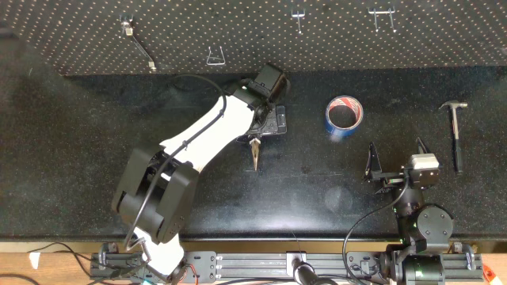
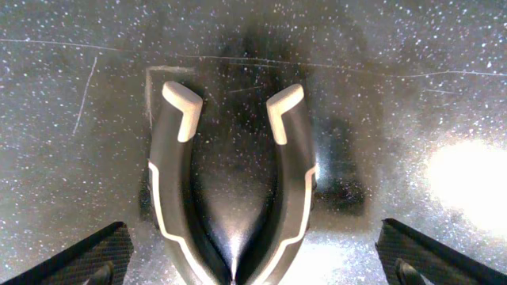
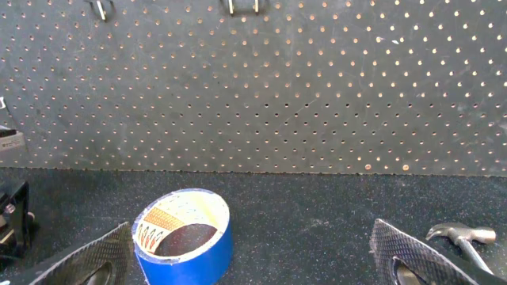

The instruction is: Place Tools Onto Pegboard

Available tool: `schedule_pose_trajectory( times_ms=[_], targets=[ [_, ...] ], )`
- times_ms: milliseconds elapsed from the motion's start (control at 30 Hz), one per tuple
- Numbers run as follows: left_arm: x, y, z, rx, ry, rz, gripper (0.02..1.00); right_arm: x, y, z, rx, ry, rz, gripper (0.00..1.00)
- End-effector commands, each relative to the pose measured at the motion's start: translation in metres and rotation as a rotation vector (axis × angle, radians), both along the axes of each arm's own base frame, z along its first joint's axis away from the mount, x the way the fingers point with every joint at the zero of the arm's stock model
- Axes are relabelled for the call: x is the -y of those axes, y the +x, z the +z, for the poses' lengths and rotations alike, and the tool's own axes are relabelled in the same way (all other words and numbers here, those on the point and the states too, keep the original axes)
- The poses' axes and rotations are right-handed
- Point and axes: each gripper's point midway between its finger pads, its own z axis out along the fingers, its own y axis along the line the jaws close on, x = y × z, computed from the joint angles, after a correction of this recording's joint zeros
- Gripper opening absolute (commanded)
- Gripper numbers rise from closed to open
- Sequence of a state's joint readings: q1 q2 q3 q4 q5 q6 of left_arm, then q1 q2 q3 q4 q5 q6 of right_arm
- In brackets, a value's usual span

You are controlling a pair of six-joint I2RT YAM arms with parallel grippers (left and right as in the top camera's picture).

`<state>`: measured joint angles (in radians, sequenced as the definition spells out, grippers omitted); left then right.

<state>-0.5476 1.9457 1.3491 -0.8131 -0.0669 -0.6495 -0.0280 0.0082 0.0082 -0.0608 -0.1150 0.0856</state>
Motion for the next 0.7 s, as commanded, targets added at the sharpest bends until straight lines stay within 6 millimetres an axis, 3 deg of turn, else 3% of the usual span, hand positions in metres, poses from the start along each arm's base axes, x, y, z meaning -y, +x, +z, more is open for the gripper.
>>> schedule_pose_trajectory(
  times_ms=[33, 433, 567, 700],
  targets=[
    [-0.016, 0.013, 0.001, 0.006, 0.0, 0.047, 0.998, 0.001, 0.0, -0.001, -0.001, 0.011, -0.004, 0.976],
    [-0.009, 0.016, 0.001, 0.017, -0.013, -0.088, 0.998, 0.001, 0.0, -0.001, -0.001, 0.011, -0.004, 0.974],
    [-0.013, 0.008, -0.016, -0.038, 0.013, -0.087, 0.998, 0.001, 0.0, -0.001, -0.001, 0.011, -0.004, 0.976],
    [-0.011, 0.011, -0.016, -0.03, 0.009, -0.086, 0.998, 0.001, 0.0, -0.001, -0.001, 0.011, -0.004, 0.974]
  ],
)
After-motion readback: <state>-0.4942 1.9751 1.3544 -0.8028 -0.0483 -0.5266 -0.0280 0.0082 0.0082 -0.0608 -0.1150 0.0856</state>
